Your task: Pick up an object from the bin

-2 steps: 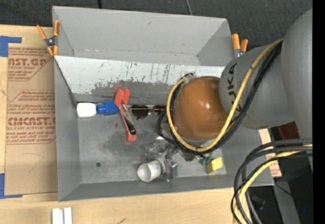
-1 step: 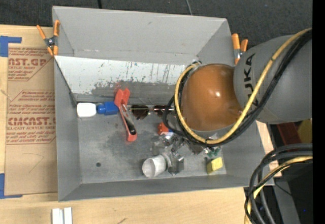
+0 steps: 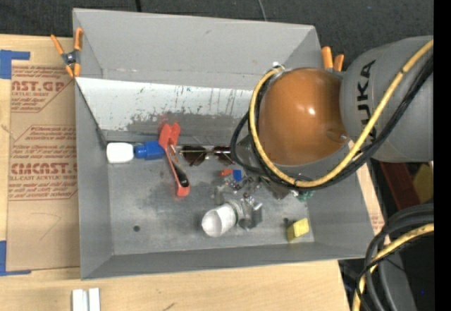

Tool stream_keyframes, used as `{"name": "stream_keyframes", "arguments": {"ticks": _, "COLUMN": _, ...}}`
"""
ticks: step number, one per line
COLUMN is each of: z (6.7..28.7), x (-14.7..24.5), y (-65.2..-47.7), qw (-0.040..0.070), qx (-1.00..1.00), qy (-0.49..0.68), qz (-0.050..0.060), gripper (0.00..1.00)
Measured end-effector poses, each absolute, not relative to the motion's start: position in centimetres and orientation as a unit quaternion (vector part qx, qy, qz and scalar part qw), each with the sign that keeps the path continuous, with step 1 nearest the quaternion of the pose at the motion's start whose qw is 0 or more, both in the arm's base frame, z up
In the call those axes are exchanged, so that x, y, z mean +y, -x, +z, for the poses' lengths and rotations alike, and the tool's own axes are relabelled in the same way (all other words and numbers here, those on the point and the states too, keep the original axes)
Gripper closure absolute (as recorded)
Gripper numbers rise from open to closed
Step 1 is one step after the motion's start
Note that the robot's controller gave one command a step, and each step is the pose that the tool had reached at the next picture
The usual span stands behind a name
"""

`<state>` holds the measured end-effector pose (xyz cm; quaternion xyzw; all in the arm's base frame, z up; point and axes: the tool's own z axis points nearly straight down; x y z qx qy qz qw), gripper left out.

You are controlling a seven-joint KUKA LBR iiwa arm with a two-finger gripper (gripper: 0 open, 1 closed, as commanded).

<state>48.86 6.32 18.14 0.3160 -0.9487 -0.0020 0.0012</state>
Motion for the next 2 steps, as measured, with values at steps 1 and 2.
{"name": "stream_keyframes", "arguments": {"ticks": 1, "z": 18.1, "x": 6.3, "y": -48.9, "qw": 0.001, "qx": -0.949, "qy": -0.316, "qz": -0.002, "gripper": 1.00}}
{"name": "stream_keyframes", "arguments": {"ticks": 2, "z": 22.9, "x": 6.6, "y": -48.9, "qw": 0.004, "qx": -0.949, "qy": -0.314, "qz": -0.003, "gripper": 1.00}}
